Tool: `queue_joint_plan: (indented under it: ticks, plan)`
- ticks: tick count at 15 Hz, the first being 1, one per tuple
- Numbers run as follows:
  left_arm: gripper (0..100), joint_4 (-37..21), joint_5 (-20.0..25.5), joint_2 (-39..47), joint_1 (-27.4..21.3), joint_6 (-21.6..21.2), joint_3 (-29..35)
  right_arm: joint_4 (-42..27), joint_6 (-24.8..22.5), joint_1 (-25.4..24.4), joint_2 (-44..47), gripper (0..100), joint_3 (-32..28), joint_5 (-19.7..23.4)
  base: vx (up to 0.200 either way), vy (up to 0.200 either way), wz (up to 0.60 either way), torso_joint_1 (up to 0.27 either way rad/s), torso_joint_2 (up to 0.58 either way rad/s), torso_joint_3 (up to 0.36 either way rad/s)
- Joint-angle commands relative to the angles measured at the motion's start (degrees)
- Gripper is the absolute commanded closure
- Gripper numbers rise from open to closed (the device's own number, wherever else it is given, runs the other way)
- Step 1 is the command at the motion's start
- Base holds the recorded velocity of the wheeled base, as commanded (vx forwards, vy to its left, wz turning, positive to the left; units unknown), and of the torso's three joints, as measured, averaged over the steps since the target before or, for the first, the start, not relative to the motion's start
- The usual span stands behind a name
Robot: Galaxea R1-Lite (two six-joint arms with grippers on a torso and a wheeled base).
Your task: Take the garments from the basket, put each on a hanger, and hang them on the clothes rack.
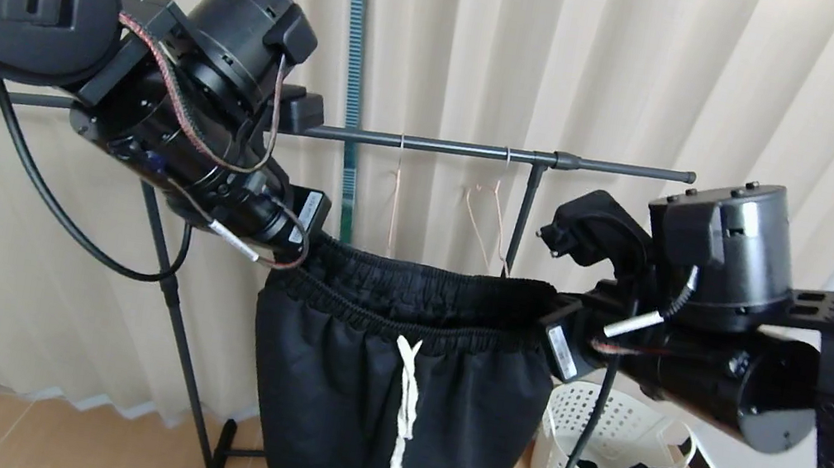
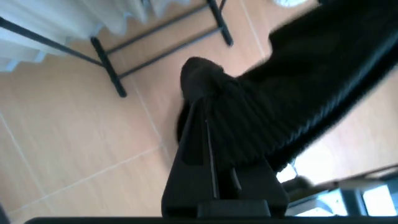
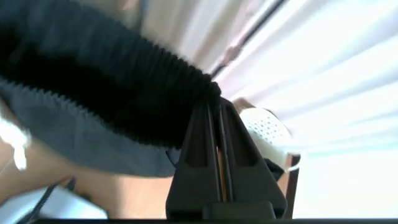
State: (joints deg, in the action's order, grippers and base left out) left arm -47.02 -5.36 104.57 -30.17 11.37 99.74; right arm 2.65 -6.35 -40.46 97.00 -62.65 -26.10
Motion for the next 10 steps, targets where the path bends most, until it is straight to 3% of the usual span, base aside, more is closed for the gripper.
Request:
queue_joint_plan:
  ticks: [1, 3, 5, 7, 10]
  plan:
    - [100, 1.58, -0.17, -6.40, -1.91, -2.23, -10.36, 1.49, 1.52, 6.18, 9.26, 100, -7.14, 0.26, 0.000, 0.000, 0.00, 0.000, 0.00, 0.000]
    - [100, 6.50, -0.79, -9.03, -8.24, -2.32, -21.43, 4.21, 8.46, 6.27, 17.43, 100, -14.70, 0.08, 0.000, 0.000, 0.00, 0.000, 0.00, 0.000]
    - [100, 12.57, -1.93, -9.65, -12.89, -2.06, -28.38, 4.30, 16.20, 5.74, 22.09, 100, -21.73, 0.00, 0.000, 0.000, 0.00, 0.000, 0.00, 0.000]
    - [100, 17.31, -1.84, -9.39, -16.59, -1.44, -31.45, 3.77, 21.82, 4.43, 24.20, 100, -26.12, -0.27, 0.000, 0.000, 0.00, 0.000, 0.00, 0.000]
    - [100, 22.15, -1.67, -7.10, -23.09, 4.45, -30.31, 4.30, 28.06, -0.32, 24.55, 100, -27.79, -0.09, 0.000, 0.000, 0.00, 0.000, 0.00, 0.000]
